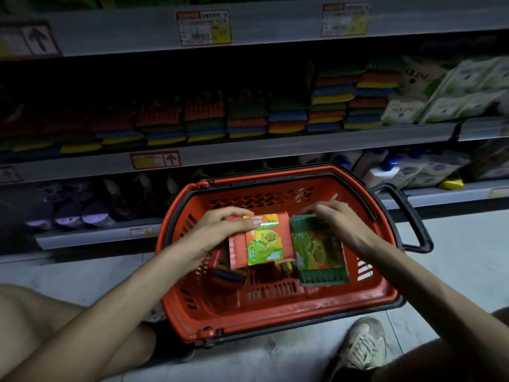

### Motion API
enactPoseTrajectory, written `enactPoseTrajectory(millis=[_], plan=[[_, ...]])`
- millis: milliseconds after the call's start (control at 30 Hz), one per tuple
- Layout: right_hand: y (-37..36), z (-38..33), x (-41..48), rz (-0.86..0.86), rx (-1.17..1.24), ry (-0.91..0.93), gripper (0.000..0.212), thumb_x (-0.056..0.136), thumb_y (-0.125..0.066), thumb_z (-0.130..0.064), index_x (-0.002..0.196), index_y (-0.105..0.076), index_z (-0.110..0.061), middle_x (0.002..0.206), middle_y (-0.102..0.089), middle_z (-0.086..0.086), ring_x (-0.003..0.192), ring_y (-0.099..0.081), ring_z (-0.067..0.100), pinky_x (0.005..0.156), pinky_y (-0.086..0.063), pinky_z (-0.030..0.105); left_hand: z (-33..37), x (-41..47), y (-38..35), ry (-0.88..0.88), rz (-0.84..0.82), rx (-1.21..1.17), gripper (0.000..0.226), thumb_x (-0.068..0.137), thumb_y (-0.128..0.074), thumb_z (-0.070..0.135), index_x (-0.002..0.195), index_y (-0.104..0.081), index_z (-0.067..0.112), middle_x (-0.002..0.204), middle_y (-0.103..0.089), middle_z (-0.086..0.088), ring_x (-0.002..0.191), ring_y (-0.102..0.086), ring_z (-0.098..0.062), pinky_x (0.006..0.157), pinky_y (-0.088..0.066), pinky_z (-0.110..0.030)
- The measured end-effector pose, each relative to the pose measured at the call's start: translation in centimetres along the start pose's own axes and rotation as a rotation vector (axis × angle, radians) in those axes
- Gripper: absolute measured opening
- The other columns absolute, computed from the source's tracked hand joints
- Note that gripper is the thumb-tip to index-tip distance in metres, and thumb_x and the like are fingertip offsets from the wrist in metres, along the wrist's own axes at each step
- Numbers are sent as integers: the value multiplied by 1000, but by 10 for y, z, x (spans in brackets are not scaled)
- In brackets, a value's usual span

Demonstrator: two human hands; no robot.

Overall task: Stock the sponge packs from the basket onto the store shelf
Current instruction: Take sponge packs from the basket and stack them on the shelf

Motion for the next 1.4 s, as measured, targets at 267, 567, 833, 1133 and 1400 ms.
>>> enactPoseTrajectory(millis=[267, 567, 833, 1133, 1400], plan=[[-5, -11, -8, 101, 274, 32, 41, 96, -63, -47, 98, -76, -8, 92, -78, 15, 76, -71, 22, 72, -53, 32, 21, -2, -8, -4, 160, -275, 48, 85, -76, 46, 116, -68, 11, 106, -78, -11, 93, -77, -26, 88, -59, -39], [11, -23, -11, 103, 305, 37, 12, 90, -75, -19, 99, -79, -11, 102, -77, 16, 76, -70, 18, 64, -56, 25, 51, -9, 8, 14, -110, -70, 60, 54, -75, 32, 113, -66, 24, 111, -76, -13, 94, -75, -26, 85, -59, -42], [30, -39, -23, 158, 219, 146, 12, 93, -71, -14, 101, -80, -16, 101, -79, 10, 87, -76, 20, 70, -57, 26, 73, -7, 24, -138, 199, -368, 55, 67, -89, 32, 116, -69, 19, 89, -77, -2, 55, -65, -4, 43, -42, -14], [-11, -64, -43, -149, 404, 253, 45, 81, -73, -29, 126, -73, -33, 110, -78, -4, 92, -75, 13, 76, -54, 20, 77, -6, -4, -195, 332, -617, 71, 63, -95, 34, 120, -59, 11, 109, -77, -11, 97, -76, -23, 96, -58, -53], [-10, -72, -41, -84, 387, 291, 45, 91, -74, -18, 133, -67, -33, 108, -78, -7, 92, -76, 16, 78, -55, 23, 89, -8, -10, -233, 348, -570, 36, 92, -71, 31, 123, -64, 15, 114, -75, -8, 106, -73, -18, 87, -59, -42]])
Point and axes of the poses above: each hand's wrist, its own x-axis towards the middle knuckle, its own y-axis out of the back of the hand, z = x × y, the point moved 4 cm from there along x, towards the middle knuckle
